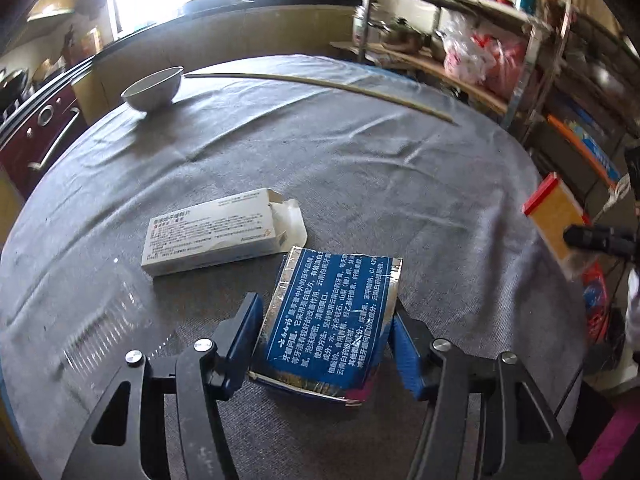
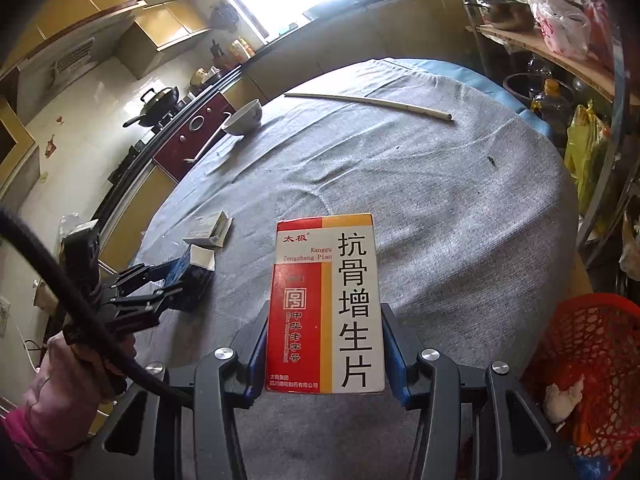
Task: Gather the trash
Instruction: 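Carry the packet with the left tool to the red basket while the right tool carries the box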
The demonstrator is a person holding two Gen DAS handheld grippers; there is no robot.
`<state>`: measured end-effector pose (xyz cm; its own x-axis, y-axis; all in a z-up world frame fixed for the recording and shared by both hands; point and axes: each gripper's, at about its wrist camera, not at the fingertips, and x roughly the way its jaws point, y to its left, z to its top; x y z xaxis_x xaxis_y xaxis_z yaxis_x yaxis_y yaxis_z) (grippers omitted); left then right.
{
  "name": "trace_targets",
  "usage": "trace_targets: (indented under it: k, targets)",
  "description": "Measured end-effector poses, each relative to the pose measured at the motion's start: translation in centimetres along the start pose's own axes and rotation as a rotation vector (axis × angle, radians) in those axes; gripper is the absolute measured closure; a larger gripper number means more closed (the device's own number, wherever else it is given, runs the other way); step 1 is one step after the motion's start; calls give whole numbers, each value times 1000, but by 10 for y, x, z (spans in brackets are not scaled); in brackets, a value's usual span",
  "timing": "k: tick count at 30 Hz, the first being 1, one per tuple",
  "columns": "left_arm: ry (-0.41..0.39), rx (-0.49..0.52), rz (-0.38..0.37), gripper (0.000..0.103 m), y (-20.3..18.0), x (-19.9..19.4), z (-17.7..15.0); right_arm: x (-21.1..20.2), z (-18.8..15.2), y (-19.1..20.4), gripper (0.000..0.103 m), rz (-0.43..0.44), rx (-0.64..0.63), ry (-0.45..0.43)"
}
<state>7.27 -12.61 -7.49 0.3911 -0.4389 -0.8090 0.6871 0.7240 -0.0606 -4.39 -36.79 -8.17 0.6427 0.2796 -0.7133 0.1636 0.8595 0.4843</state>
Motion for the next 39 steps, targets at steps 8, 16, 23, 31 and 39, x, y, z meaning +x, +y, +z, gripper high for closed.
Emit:
trace_targets:
  k: [8, 16, 23, 31, 39]
  targets:
    - [-52, -146, 65, 42, -8, -13, -17, -12, -10, 15, 52, -30, -51, -27]
    - [-138, -217, 161, 42, -48, -58, -39, -26, -20, 29, 52, -27, -80, -52]
    - [-232, -252, 189, 42, -80, -100, -49, -42, -33, 36, 52, -22, -85, -81]
    - [-286, -264, 218, 42, -108, -121, -53, -72, -41, 40, 52, -7, -92, -147]
    - [-318, -246, 233, 42, -135, -136, -54, -100, -51, 35, 52, 5, -78, -198]
